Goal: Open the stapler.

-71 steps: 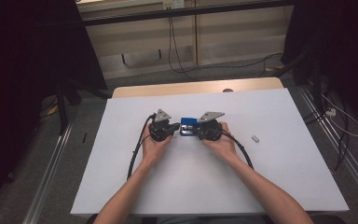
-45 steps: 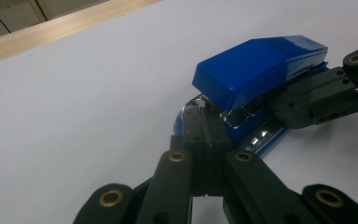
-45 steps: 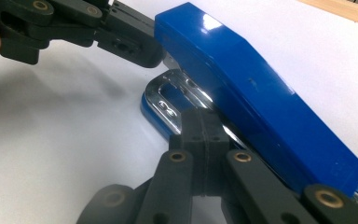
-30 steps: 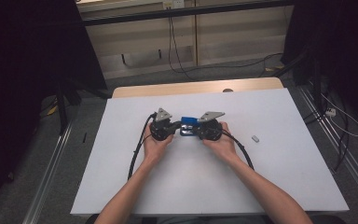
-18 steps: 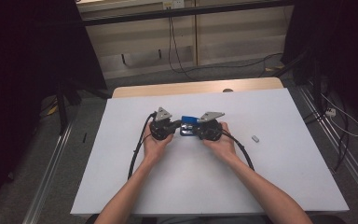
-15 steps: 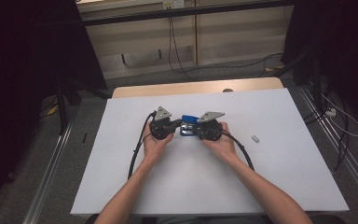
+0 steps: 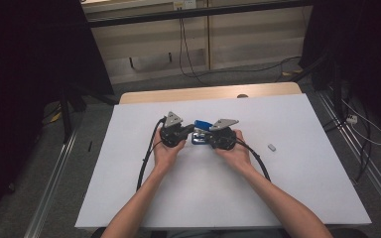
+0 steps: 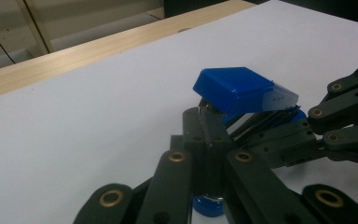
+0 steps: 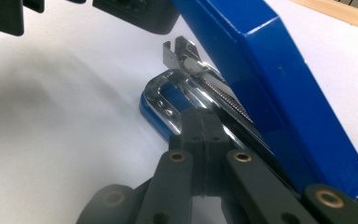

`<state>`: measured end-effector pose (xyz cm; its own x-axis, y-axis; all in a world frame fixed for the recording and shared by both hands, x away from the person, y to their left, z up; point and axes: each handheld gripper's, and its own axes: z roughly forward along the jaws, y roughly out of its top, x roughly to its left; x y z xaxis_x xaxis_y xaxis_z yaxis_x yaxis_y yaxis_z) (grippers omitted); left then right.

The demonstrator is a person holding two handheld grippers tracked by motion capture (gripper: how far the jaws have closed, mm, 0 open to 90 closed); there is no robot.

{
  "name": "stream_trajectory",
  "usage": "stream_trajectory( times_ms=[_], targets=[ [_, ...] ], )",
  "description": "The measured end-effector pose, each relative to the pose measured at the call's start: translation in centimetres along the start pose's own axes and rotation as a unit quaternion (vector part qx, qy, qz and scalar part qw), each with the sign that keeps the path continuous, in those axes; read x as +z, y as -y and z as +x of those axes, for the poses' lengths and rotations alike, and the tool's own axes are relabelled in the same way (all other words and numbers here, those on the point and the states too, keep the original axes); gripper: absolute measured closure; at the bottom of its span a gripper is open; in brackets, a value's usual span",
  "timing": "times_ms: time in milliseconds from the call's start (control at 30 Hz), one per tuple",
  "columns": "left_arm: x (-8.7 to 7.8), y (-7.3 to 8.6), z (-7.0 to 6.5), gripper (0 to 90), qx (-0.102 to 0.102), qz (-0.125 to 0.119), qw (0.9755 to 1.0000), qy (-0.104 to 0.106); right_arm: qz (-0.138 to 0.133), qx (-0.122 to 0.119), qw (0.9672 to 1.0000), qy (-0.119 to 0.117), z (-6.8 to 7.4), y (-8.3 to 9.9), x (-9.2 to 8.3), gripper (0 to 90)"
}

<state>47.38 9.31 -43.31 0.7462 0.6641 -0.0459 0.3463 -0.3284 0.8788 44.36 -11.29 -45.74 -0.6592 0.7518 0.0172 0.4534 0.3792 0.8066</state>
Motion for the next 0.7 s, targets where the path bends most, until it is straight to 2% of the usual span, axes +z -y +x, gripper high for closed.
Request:
stream_trajectory(
  times_ms=[267,433,567,700],
  targets=[
    [-0.1,-0.2,-0.1,90.0,0.001,0.0,1.0,0.002,-0.008,-0.002,1.0,0.0,0.2,-0.1,-0.1,90.0],
    [-0.2,-0.5,-0.3,90.0,0.003,-0.001,1.0,0.001,-0.027,-0.009,0.9996,0.005,0.8,-0.7,-0.2,90.0],
    [-0.2,-0.8,-0.3,90.0,0.0,-0.004,1.0,0.001,-0.047,-0.006,0.9988,0.014,1.1,-1.1,-0.2,90.0],
    [-0.1,-0.8,-0.3,90.0,0.0,-0.005,1.0,0.001,-0.055,-0.003,0.9984,0.015,1.3,-1.4,0.0,90.0]
  ],
)
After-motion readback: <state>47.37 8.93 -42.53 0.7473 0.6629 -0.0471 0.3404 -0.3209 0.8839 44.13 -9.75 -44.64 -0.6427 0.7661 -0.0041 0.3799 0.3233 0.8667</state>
